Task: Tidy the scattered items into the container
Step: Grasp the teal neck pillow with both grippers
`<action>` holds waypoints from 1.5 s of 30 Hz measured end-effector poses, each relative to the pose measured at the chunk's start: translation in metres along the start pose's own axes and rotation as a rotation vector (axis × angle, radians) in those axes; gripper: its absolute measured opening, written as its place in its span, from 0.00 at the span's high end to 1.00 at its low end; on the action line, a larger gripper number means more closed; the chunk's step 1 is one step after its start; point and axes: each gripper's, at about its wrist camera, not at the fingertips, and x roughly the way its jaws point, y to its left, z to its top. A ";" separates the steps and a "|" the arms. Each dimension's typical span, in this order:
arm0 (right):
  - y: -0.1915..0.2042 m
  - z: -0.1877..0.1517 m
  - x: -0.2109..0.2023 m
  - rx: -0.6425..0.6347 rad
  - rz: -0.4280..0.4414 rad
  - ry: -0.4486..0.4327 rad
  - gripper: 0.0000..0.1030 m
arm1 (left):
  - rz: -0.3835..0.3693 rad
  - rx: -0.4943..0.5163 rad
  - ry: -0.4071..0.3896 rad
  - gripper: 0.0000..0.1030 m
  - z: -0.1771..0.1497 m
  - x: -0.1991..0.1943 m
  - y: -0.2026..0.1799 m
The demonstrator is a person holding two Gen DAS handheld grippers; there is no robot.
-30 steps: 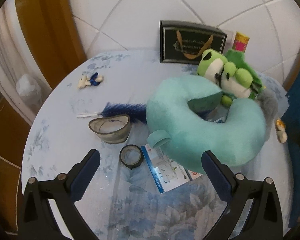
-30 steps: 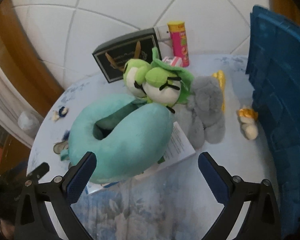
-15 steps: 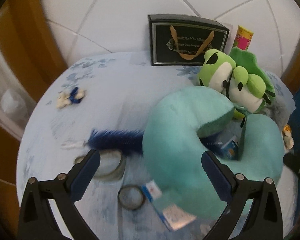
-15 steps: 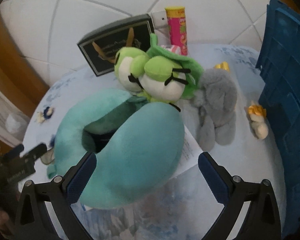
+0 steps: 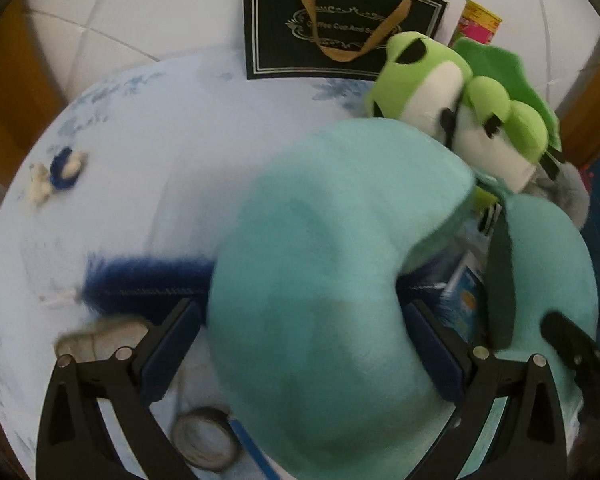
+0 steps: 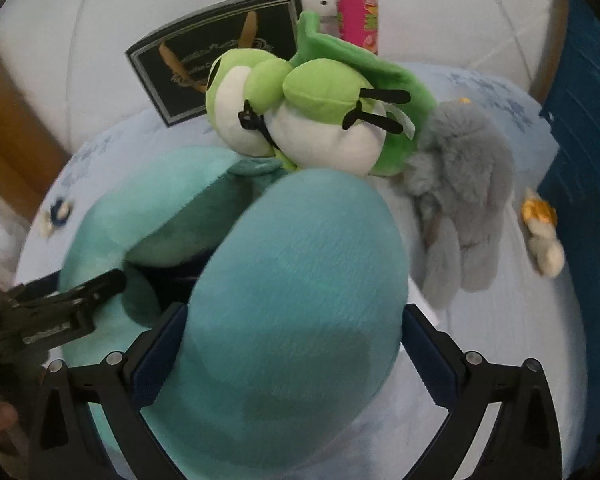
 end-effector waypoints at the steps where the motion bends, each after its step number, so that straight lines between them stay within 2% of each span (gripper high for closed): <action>1: -0.002 0.000 -0.003 -0.028 -0.016 -0.006 0.00 | -0.009 -0.004 0.003 0.00 -0.007 -0.003 -0.003; 5: -0.008 0.003 -0.014 -0.147 -0.094 -0.016 0.00 | -0.006 0.037 0.006 0.00 -0.045 -0.024 -0.035; 7: -0.015 0.001 -0.018 -0.172 -0.103 -0.005 0.00 | -0.001 0.051 -0.006 0.00 -0.059 -0.036 -0.046; 13: -0.035 -0.007 -0.023 -0.146 -0.052 0.014 0.00 | 0.069 0.096 -0.068 0.00 -0.064 -0.075 -0.059; 16: -0.034 -0.006 -0.024 -0.144 -0.053 0.017 0.00 | 0.088 0.081 -0.083 0.00 -0.055 -0.080 -0.052; 19: -0.031 -0.006 -0.025 -0.132 -0.060 0.021 0.00 | 0.099 0.051 -0.066 0.00 -0.043 -0.075 -0.039; 24: -0.026 -0.003 -0.025 -0.097 -0.070 0.035 0.00 | 0.066 0.052 -0.031 0.00 -0.023 -0.063 -0.027; 29: -0.021 -0.002 -0.012 -0.089 -0.107 0.085 0.00 | 0.036 0.074 0.069 0.00 -0.009 -0.035 -0.031; 36: -0.022 0.003 0.001 -0.077 -0.130 0.123 0.00 | 0.018 0.108 0.162 0.00 0.004 0.008 -0.046; 40: -0.027 0.001 0.011 -0.056 -0.130 0.136 0.00 | 0.041 0.124 0.138 0.01 -0.002 0.013 -0.053; 45: -0.028 -0.002 0.018 -0.038 -0.141 0.127 0.00 | 0.056 0.119 0.101 0.08 -0.008 0.005 -0.055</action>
